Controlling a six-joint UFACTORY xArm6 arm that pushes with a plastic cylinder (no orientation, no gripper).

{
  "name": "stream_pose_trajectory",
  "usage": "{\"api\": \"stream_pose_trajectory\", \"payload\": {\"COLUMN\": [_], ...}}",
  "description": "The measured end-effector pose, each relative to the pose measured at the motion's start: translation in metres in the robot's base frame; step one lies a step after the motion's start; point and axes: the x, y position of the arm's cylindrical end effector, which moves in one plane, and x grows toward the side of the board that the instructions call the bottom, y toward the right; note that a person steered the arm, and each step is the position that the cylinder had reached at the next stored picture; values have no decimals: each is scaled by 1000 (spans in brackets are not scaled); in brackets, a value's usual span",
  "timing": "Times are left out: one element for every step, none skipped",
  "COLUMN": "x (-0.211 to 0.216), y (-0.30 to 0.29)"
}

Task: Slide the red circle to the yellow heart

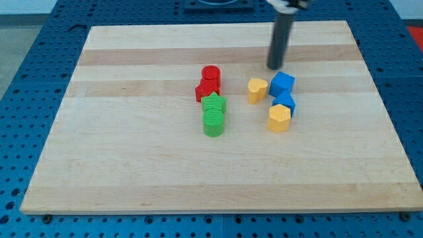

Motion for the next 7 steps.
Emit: {"api": "stream_pose_trajectory", "payload": {"x": [-14,-2,5,29,47,48,36], "y": [-60,-125,-166,-175,-175,-153,-113]}}
